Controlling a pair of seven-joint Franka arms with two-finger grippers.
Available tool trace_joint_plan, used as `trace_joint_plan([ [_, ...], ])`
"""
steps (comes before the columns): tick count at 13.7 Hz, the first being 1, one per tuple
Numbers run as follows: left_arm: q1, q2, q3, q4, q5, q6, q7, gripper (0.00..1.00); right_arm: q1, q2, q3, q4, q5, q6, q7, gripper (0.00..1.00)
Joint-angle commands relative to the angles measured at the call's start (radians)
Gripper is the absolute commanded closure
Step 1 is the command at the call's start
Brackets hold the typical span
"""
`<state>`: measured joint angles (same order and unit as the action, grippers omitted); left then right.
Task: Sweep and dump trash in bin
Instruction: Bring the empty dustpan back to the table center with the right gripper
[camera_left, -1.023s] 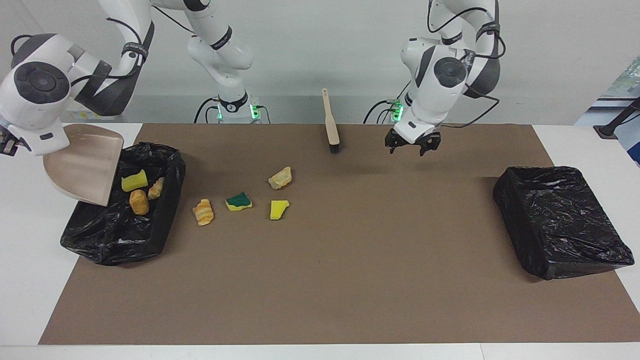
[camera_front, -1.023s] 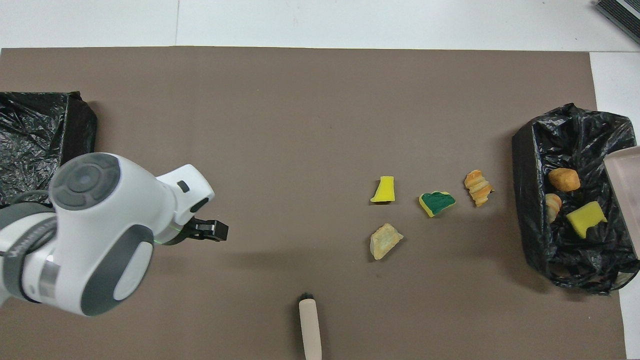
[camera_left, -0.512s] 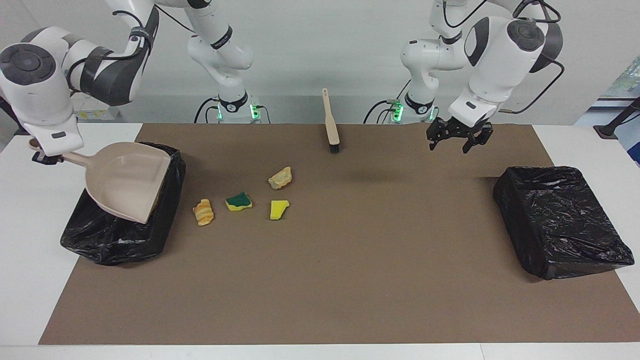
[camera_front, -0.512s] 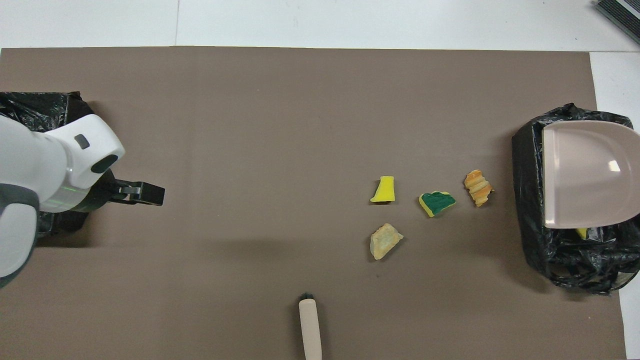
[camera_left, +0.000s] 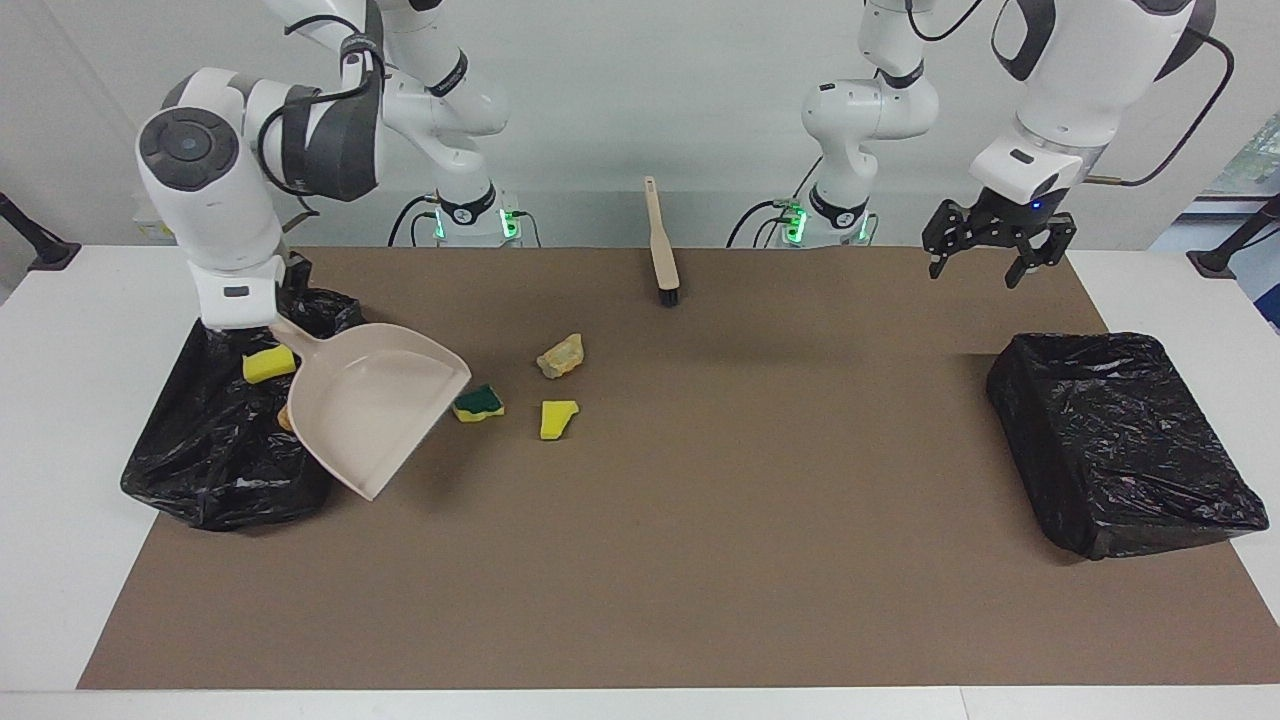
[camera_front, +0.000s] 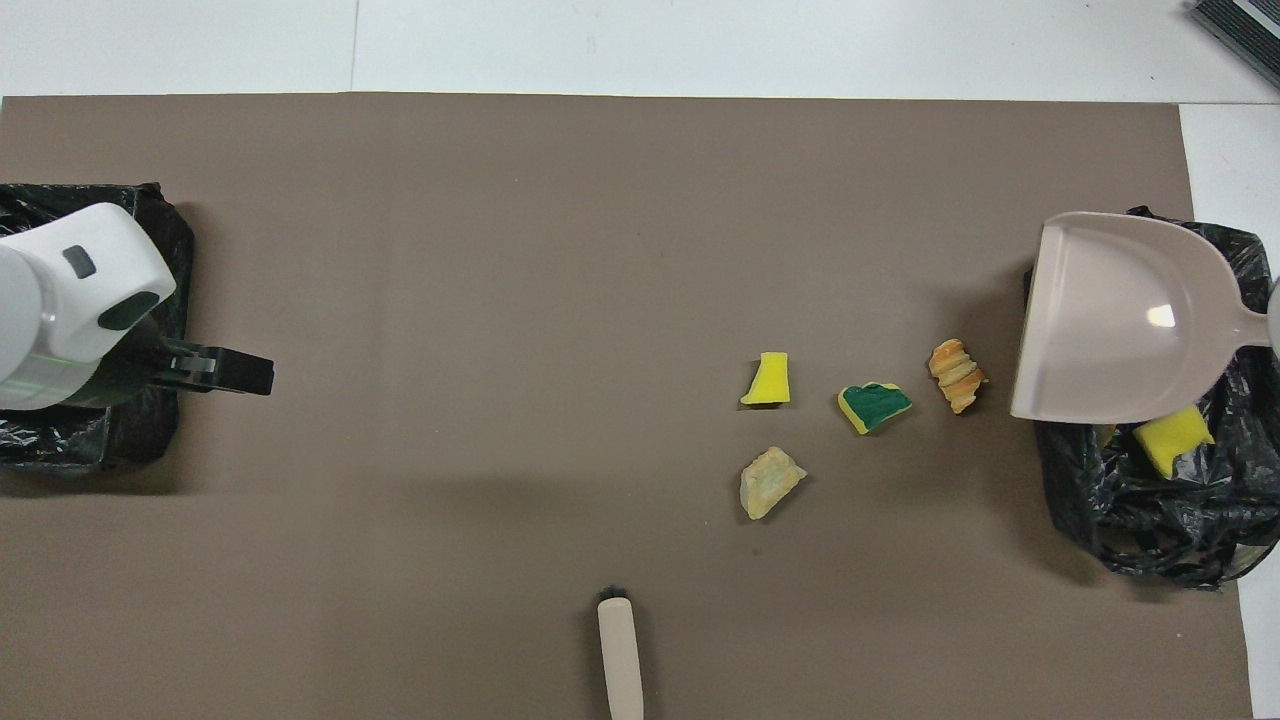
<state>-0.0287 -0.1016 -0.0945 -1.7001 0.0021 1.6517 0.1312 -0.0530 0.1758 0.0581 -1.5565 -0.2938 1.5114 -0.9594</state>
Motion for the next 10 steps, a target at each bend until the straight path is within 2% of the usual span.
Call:
trace_joint_plan([
  [1, 0.024, 0.066, -0.011, 0.146, 0.012, -0.125, 0.030, 0.00, 0.079, -0.047, 0.006, -0.042, 0.067, -0.014, 0.230, 1.00],
  [3, 0.021, 0.089, -0.013, 0.200, 0.007, -0.159, 0.030, 0.00, 0.132, -0.042, 0.006, -0.047, 0.151, -0.005, 0.446, 1.00],
  [8, 0.024, 0.072, -0.010, 0.192, 0.007, -0.162, 0.018, 0.00, 0.287, 0.013, 0.006, -0.047, 0.294, 0.084, 0.957, 1.00],
  [10, 0.024, 0.072, -0.008, 0.191, 0.007, -0.162, 0.013, 0.00, 0.343, 0.039, 0.006, -0.042, 0.353, 0.139, 1.085, 1.00],
])
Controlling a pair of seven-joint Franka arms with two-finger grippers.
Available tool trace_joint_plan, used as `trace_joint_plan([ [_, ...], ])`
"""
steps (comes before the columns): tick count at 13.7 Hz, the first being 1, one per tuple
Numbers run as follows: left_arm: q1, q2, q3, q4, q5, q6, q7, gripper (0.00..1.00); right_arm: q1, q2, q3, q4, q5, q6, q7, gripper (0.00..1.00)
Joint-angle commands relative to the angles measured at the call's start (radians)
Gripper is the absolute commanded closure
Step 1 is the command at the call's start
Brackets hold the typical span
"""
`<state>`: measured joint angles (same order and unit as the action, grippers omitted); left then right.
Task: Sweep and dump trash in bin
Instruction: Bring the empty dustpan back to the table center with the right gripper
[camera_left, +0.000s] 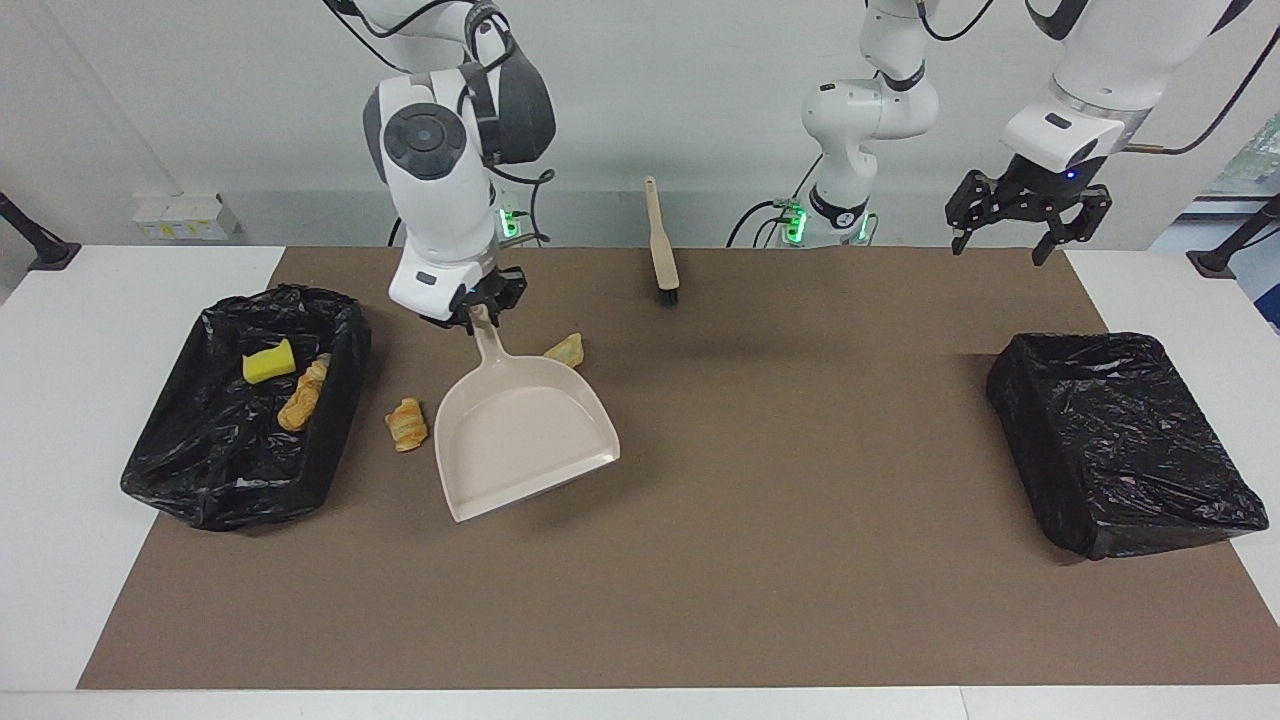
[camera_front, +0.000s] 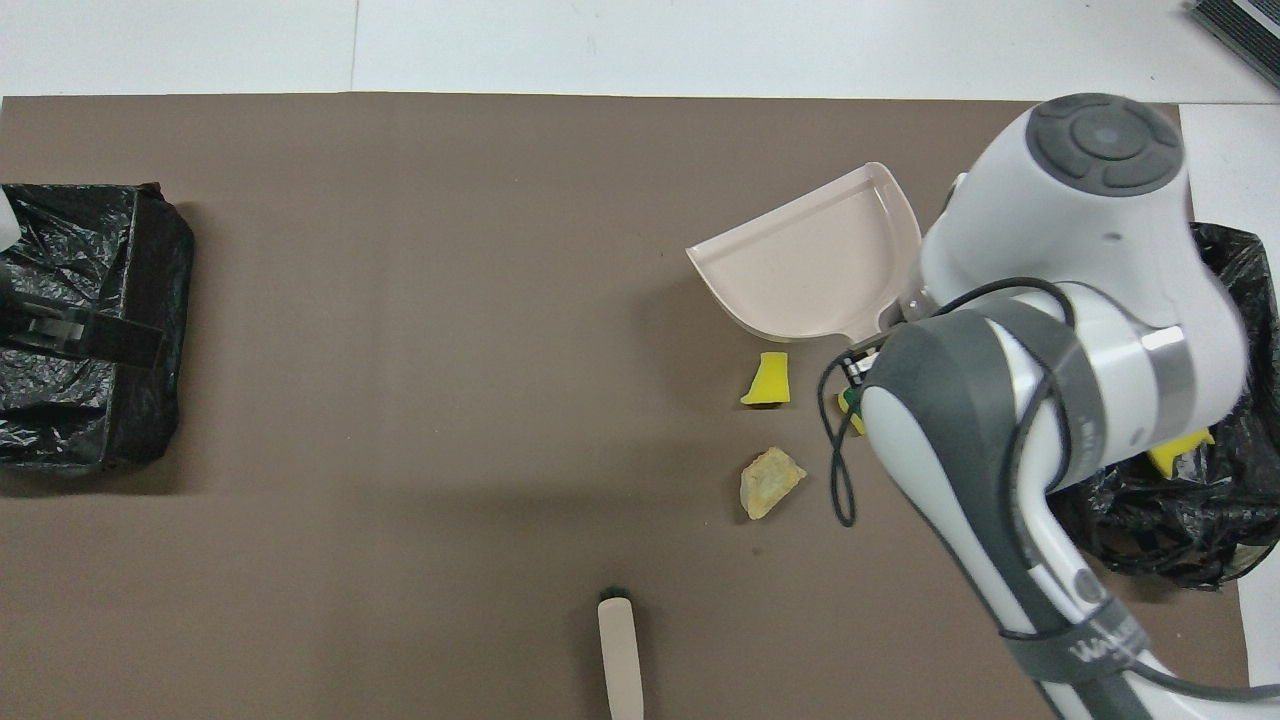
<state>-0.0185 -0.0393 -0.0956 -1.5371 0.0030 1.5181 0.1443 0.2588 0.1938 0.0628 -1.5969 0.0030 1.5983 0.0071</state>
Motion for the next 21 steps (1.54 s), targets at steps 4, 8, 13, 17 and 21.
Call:
trace_joint_plan([
  [4, 0.014, 0.012, -0.006, 0.032, 0.003, -0.042, -0.014, 0.00, 0.146, 0.088, 0.002, 0.003, 0.098, 0.147, 0.325, 1.00],
  [8, 0.015, 0.013, -0.007, 0.035, 0.008, -0.042, -0.076, 0.00, 0.278, 0.186, 0.002, 0.021, 0.098, 0.261, 0.473, 1.00],
  [13, 0.014, 0.010, -0.007, 0.029, 0.012, -0.041, -0.103, 0.00, 0.349, 0.263, 0.002, 0.035, 0.149, 0.397, 0.579, 1.00],
  [17, 0.014, 0.010, -0.007, 0.029, 0.014, -0.044, -0.101, 0.00, 0.367, 0.240, 0.002, -0.036, 0.199, 0.414, 0.562, 1.00],
  [21, 0.014, 0.001, -0.006, 0.029, 0.014, -0.044, -0.100, 0.00, 0.378, 0.220, 0.000, -0.087, 0.198, 0.427, 0.554, 1.00],
])
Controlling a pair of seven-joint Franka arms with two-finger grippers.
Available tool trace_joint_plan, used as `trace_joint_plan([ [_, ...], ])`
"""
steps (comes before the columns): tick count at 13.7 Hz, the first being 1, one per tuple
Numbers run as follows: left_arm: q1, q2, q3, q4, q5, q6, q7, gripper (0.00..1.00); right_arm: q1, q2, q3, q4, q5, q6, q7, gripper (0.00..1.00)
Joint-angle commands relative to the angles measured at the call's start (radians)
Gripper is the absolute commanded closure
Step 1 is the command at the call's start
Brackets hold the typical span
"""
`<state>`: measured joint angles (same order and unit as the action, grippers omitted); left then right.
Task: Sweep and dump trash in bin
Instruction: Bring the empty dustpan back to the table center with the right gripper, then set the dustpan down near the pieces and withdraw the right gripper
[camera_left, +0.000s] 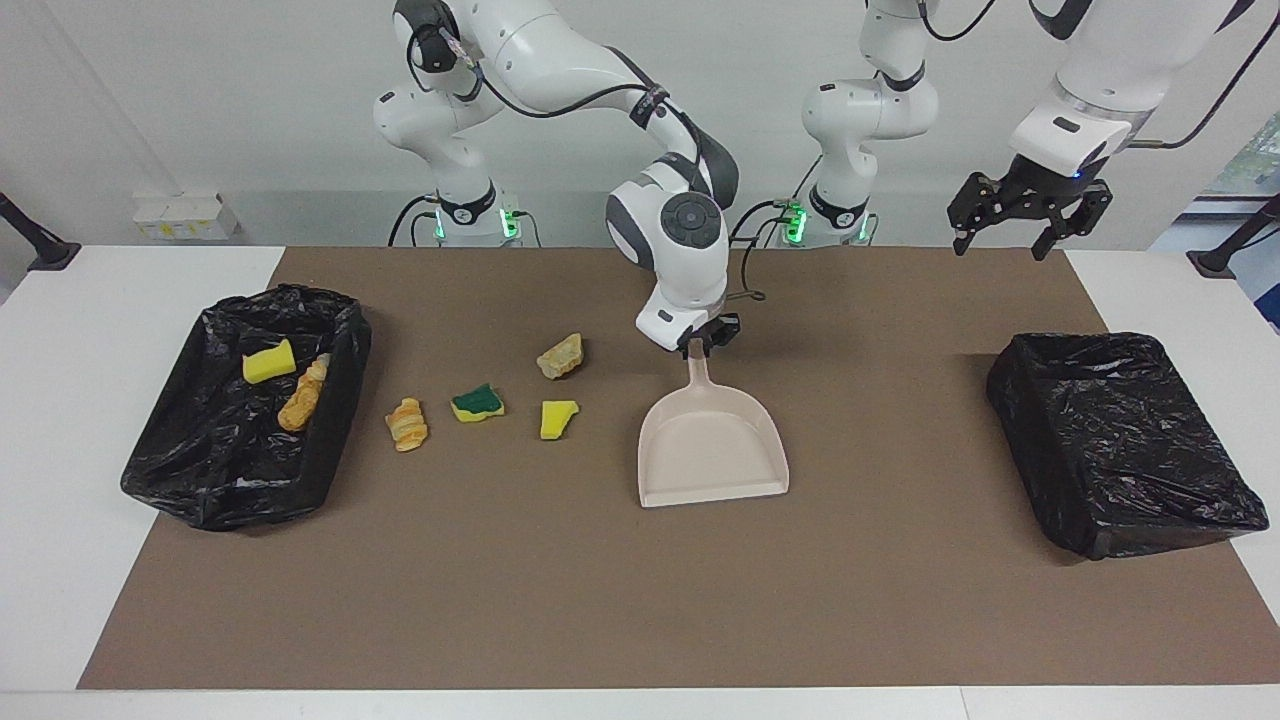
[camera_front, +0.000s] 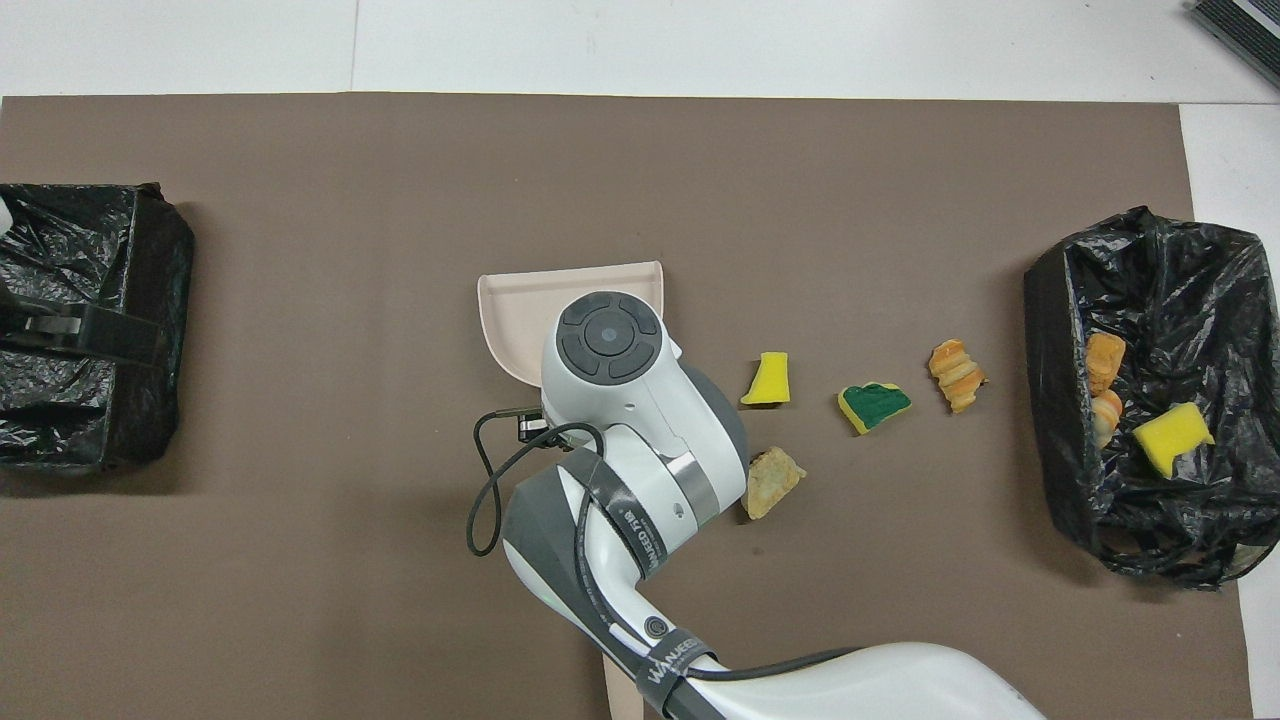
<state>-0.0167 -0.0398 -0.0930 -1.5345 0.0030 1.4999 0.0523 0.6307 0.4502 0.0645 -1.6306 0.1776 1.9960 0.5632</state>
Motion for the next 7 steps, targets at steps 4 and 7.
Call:
trace_joint_plan([
  [4, 0.012, -0.002, -0.008, 0.027, 0.014, -0.024, -0.008, 0.00, 0.007, -0.035, -0.005, -0.041, 0.003, -0.011, 0.049, 1.00],
  [7, 0.011, -0.002, -0.008, 0.027, 0.014, -0.018, -0.006, 0.00, 0.007, -0.036, -0.005, -0.040, -0.015, -0.046, 0.055, 1.00],
])
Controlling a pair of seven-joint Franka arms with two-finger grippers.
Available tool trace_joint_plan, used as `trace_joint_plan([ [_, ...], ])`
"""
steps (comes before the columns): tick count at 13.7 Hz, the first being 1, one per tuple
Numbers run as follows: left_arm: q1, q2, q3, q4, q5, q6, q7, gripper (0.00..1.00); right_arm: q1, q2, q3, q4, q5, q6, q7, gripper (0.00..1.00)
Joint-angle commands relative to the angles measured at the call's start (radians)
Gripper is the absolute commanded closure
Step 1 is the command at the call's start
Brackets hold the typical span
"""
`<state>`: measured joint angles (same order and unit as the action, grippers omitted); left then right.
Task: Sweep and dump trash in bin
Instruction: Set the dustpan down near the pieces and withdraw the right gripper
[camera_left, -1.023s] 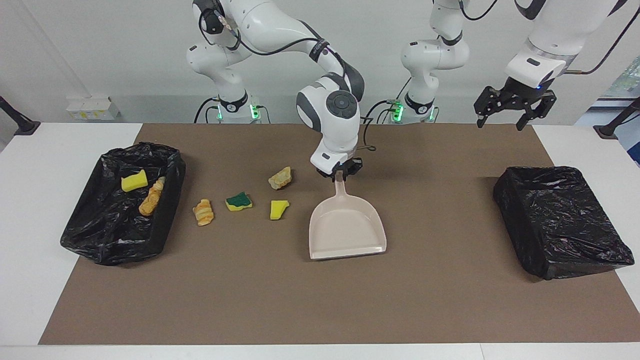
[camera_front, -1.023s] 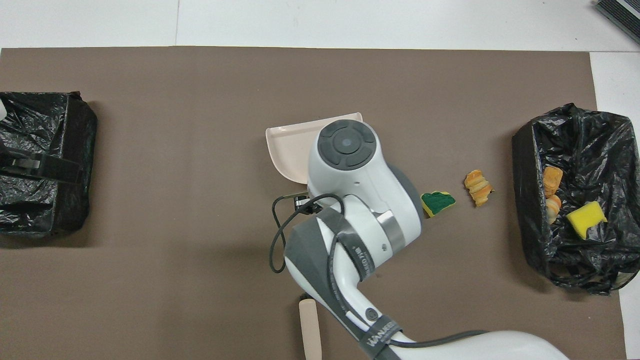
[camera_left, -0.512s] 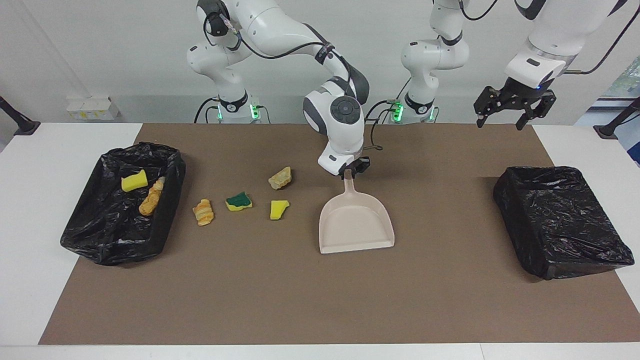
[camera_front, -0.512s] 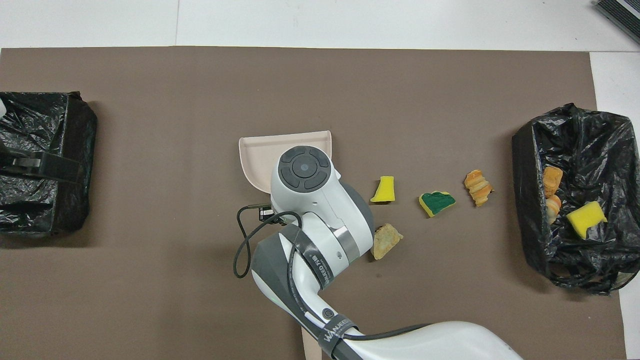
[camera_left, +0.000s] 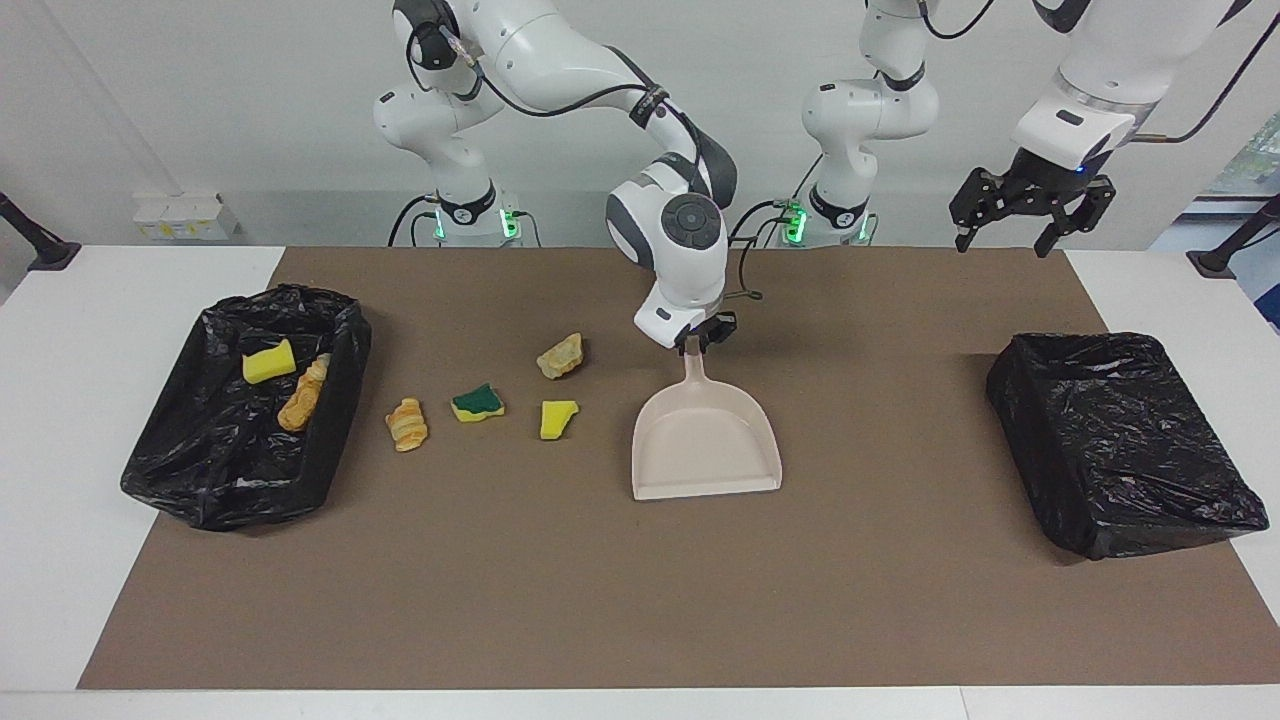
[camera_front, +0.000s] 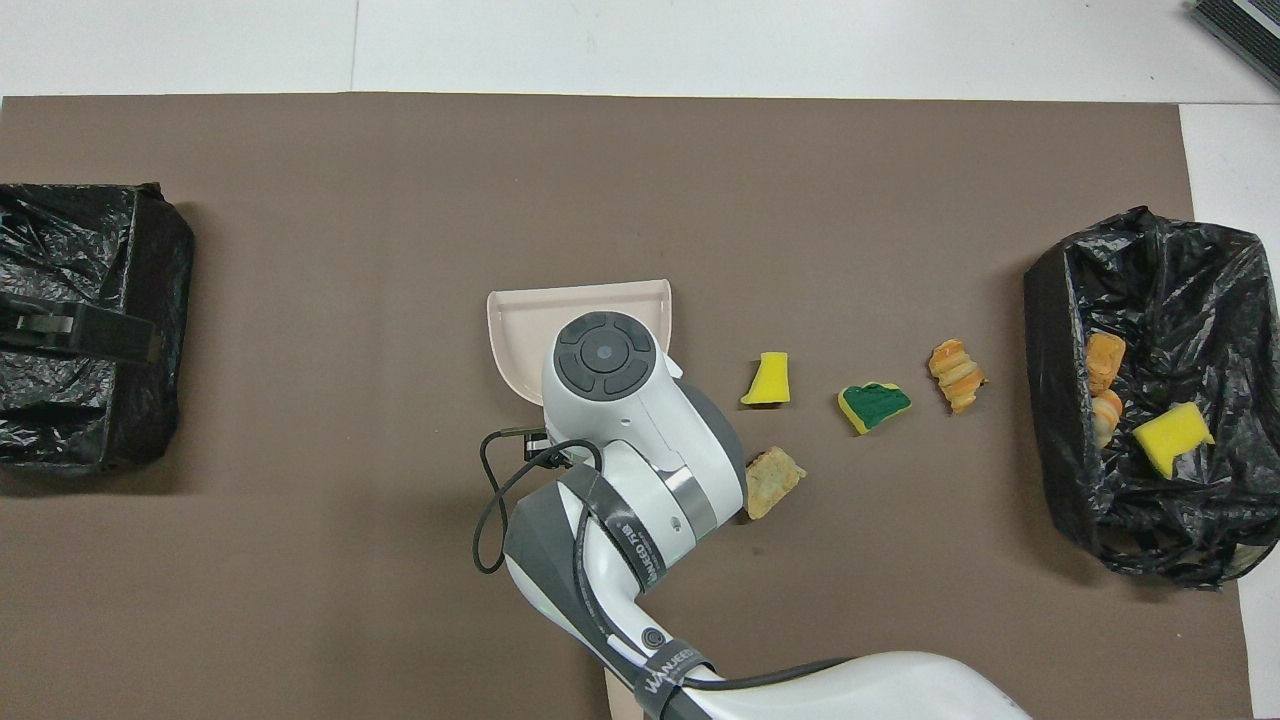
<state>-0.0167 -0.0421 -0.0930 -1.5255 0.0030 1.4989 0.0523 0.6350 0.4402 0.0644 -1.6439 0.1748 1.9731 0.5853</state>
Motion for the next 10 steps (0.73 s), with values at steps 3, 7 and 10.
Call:
trace_joint_plan([
  [3, 0.011, 0.001, -0.008, 0.018, 0.014, -0.020, -0.006, 0.00, 0.000, -0.038, -0.008, -0.019, -0.023, -0.028, 0.031, 0.00],
  [7, 0.011, 0.001, -0.008, 0.018, 0.014, -0.020, -0.008, 0.00, -0.043, -0.070, -0.008, 0.007, -0.024, -0.068, 0.015, 0.00],
  [10, 0.011, 0.001, -0.008, 0.018, 0.014, -0.020, -0.008, 0.00, -0.086, -0.107, -0.006, 0.007, -0.025, -0.094, -0.045, 0.00],
])
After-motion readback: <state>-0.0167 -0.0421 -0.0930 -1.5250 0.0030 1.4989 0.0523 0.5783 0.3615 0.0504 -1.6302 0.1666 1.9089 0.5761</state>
